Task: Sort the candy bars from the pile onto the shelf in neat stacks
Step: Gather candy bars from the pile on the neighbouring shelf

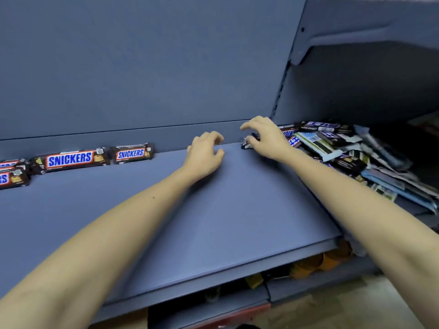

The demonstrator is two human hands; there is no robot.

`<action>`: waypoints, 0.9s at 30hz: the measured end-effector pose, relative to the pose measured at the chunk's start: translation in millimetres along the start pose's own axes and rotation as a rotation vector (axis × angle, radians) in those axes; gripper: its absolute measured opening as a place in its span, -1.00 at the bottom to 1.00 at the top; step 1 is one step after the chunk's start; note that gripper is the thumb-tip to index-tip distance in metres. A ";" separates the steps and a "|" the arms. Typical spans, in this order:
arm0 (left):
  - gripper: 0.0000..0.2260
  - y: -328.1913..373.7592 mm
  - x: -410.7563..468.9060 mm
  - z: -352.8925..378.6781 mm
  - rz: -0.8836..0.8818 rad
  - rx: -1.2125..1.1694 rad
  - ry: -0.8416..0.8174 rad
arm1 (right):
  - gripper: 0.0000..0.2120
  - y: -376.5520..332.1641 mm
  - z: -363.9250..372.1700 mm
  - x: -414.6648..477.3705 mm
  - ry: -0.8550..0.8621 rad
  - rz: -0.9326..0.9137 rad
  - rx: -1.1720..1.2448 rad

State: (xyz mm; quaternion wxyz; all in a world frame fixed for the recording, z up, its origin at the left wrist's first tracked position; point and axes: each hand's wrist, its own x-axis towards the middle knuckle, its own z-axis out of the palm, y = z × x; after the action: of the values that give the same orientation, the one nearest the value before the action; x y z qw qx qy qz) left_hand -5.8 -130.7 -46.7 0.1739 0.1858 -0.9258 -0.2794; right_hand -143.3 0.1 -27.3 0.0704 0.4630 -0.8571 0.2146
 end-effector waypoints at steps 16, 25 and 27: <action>-0.37 53.2 42.9 62.5 -0.068 0.044 -0.232 | -0.44 63.2 -21.3 -20.1 -0.324 0.152 -0.060; -0.55 55.7 40.1 68.8 0.036 0.050 -0.137 | -0.42 67.1 -29.0 -24.3 -0.302 0.208 0.031; -0.59 56.4 40.0 70.1 0.042 0.041 -0.114 | -0.42 65.8 -30.2 -26.5 -0.245 0.230 0.033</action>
State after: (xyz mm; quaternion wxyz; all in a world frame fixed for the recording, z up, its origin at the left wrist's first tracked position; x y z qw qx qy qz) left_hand -84.4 -73.0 -60.0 0.1230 0.1538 -0.9434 -0.2669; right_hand -185.0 65.0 -28.5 -0.0671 0.3856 -0.9030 0.1771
